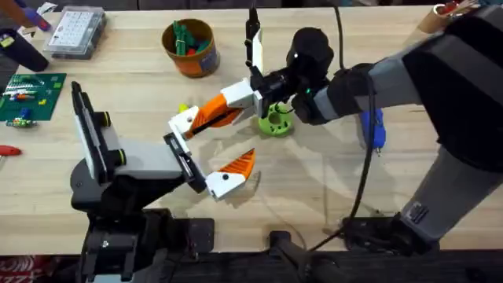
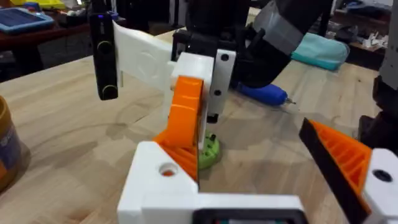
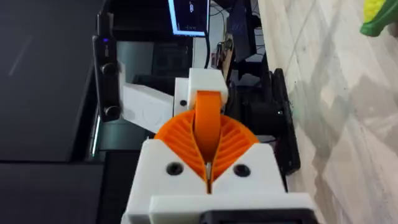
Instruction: Pick up the gripper from the table and insert it into the empty holder that is missing its gripper. Then pick up a screw, insert it into the mounting hole, and use the screwdriver to tighten it. Finally, clean up the table by picking up the vegetable and placing it into the bucket.
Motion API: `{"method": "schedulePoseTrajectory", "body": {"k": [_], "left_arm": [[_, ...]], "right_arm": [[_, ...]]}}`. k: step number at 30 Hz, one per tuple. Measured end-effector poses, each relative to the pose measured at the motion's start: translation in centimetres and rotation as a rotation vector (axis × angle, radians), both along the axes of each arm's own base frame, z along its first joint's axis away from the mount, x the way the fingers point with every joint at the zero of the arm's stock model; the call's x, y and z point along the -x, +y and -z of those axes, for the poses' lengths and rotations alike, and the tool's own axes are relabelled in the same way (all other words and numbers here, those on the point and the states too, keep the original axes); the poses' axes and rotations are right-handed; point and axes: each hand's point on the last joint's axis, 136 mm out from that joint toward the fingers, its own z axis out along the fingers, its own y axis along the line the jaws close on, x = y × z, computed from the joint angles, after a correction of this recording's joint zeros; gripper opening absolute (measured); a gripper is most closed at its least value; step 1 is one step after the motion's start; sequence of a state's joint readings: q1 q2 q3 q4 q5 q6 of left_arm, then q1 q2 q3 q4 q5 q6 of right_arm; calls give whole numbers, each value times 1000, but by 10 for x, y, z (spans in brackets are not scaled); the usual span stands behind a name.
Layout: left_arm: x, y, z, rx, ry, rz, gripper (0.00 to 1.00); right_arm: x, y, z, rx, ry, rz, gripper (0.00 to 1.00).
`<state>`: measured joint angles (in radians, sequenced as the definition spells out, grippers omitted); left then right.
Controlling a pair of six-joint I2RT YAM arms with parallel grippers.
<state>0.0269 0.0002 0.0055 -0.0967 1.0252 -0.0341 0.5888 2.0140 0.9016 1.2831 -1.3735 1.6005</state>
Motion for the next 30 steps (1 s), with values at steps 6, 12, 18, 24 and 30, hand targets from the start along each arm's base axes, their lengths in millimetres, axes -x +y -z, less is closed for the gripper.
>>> {"method": "schedulePoseTrajectory", "body": {"k": [6,12,18,24,30], "left_arm": [[0,0,0,0,-1,0,988],[5,-4,0,1,-1,34,988],[5,-4,0,1,0,36,988],[5,-4,0,1,0,37,988],[5,-4,0,1,0,37,988]], "right_arm": [[0,0,0,2,4,0,104],[7,7,1,4,8,-12,941],[7,8,1,4,8,-11,995],[4,9,1,2,9,8,995],[1,10,1,1,9,27,997]]}}
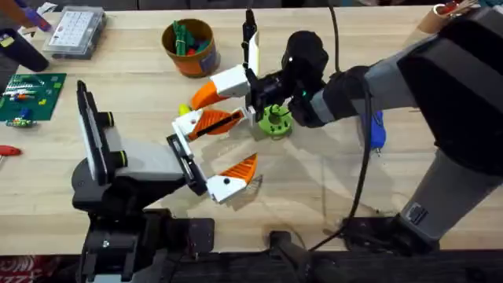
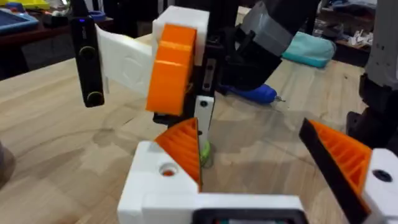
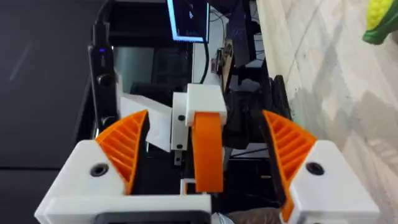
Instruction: Pick up the gripper from the table and insert it into the empty holder that is missing its gripper. Then pick up a screw, insert it into the mounting hole, and use the screwdriver to tighten it. Finally, clean up the table by picking up the vegetable and placing it into the bucket.
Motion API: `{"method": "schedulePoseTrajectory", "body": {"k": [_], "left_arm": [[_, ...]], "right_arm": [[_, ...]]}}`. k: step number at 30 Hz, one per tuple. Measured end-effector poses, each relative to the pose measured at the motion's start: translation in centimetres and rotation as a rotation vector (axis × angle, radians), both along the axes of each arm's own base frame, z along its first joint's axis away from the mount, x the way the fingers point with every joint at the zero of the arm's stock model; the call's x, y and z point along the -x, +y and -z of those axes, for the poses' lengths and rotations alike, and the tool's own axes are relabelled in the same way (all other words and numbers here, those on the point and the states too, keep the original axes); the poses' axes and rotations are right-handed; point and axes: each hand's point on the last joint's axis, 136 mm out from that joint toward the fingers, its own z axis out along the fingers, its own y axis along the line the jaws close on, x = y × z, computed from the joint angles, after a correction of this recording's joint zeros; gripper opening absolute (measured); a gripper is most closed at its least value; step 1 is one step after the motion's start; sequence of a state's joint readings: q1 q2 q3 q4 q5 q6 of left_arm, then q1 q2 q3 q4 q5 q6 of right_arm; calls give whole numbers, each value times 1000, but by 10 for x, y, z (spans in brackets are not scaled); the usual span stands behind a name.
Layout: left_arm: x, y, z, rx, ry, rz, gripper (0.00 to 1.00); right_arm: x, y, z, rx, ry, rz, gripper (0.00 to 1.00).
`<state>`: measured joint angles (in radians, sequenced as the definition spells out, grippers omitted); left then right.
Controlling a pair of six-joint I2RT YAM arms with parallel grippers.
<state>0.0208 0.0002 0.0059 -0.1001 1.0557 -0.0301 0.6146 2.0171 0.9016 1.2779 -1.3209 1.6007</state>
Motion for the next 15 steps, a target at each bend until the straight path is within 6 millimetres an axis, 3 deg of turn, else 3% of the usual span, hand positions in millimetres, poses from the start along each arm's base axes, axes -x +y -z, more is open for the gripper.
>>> {"method": "schedulePoseTrajectory", "body": {"k": [7,11,15], "left_arm": [[0,0,0,0,0,1,986],[0,0,0,0,0,3,986],[1,0,0,0,0,4,986]], "right_arm": [[-14,-11,-15,-39,-83,51,997],[-29,-27,-33,-41,-140,111,997],[-43,-48,-35,18,-135,171,997]]}}
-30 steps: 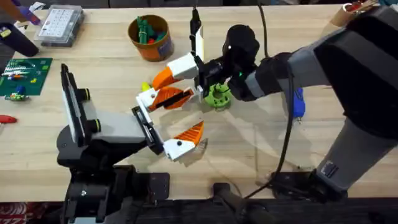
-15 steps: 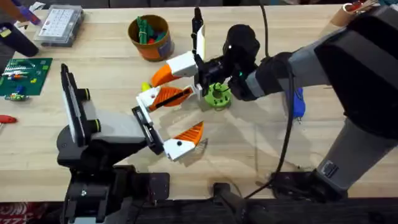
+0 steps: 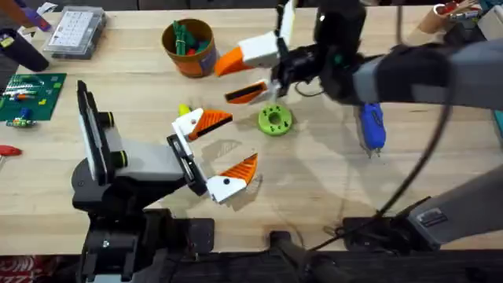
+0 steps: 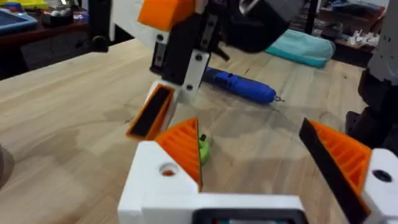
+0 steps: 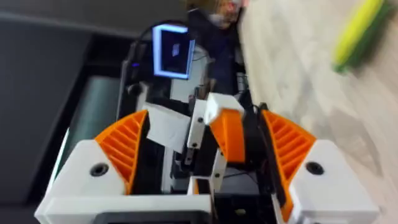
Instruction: Pick up the gripper from the table and insert it into the empty holder that is missing its gripper. Then pick up a screw, insert it into the mounting hole, and use the screwdriver to tighten it. Finally, clean up the table by picking up the vegetable and placing it into the bucket.
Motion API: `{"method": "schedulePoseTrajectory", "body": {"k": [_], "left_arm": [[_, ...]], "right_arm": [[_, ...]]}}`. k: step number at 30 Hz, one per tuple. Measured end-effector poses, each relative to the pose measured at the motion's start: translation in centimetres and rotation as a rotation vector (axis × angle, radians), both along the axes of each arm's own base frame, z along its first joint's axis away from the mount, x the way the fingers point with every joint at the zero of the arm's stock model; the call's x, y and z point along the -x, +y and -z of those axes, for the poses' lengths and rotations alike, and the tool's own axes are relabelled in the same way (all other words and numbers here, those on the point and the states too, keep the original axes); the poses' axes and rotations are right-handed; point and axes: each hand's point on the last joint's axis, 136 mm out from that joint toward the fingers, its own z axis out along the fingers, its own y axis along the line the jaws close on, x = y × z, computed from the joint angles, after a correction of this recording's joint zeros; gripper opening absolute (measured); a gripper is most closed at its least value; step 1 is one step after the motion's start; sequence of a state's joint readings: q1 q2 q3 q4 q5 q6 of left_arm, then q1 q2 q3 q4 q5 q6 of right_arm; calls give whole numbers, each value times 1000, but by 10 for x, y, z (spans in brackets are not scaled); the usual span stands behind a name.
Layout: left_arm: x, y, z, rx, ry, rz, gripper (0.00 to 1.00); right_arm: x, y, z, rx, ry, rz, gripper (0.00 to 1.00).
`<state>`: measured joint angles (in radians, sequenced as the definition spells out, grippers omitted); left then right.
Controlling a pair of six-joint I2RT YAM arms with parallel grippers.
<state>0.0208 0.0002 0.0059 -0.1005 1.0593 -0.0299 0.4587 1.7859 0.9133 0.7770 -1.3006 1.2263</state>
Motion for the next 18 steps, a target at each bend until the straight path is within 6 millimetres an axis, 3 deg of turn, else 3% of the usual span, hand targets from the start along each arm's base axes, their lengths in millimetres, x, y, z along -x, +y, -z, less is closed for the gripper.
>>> {"method": "schedulePoseTrajectory", "body": {"k": [6,14,18], "left_arm": [[0,0,0,0,0,3,986],[0,0,0,0,0,3,986],[0,0,0,0,0,3,986]], "right_arm": [[-9,-38,-3,64,-50,77,998],[-6,-81,-43,83,-272,163,997],[5,-103,-33,235,-270,245,997]]}}
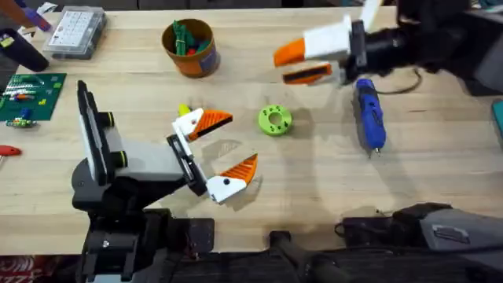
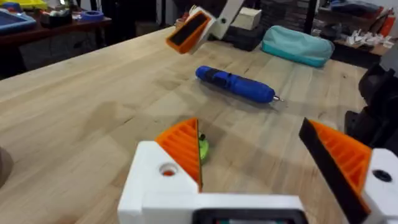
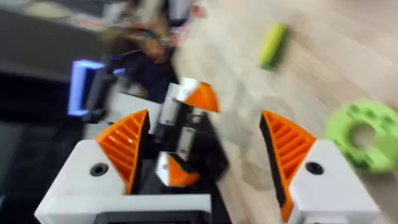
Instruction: Pick up the gripper from the table and insert it into the empty holder that is missing its gripper. Then pick up a screw, insert it into the mounting hole, and use the screwdriver to tighten it. Finally, clean up the table by picking up the vegetable and placing it into the bucket.
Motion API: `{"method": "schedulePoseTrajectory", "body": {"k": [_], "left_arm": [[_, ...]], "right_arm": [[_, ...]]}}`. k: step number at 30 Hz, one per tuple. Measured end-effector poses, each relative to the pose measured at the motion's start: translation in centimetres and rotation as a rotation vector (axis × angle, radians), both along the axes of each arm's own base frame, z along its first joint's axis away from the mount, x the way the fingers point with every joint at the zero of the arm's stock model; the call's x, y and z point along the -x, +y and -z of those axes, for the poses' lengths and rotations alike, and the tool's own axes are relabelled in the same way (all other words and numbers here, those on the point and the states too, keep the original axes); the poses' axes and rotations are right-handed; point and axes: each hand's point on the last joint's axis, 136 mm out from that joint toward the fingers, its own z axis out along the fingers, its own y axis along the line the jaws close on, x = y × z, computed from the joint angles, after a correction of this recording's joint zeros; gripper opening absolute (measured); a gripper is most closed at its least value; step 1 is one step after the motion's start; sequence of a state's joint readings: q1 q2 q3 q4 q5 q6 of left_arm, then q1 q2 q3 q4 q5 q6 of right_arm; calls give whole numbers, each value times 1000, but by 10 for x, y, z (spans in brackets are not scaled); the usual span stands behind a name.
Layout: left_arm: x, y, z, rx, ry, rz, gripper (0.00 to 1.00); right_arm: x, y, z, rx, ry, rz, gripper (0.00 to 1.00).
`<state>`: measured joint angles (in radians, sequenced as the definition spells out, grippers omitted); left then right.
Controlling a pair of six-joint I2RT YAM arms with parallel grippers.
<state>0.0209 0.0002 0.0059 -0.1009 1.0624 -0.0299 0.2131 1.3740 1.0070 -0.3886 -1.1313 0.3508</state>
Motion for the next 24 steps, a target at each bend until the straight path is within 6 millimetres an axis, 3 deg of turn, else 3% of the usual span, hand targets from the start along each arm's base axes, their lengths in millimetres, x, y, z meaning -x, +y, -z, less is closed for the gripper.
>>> {"method": "schedulePoseTrajectory", "body": {"k": [5,13,24], "left_arm": [[0,0,0,0,0,0,986],[0,0,0,0,0,1,986],[0,0,0,0,0,0,986]], "right_arm": [[25,-28,13,233,-43,82,997],[59,-79,0,566,-191,164,997],[107,-117,11,779,-207,129,997]]}}
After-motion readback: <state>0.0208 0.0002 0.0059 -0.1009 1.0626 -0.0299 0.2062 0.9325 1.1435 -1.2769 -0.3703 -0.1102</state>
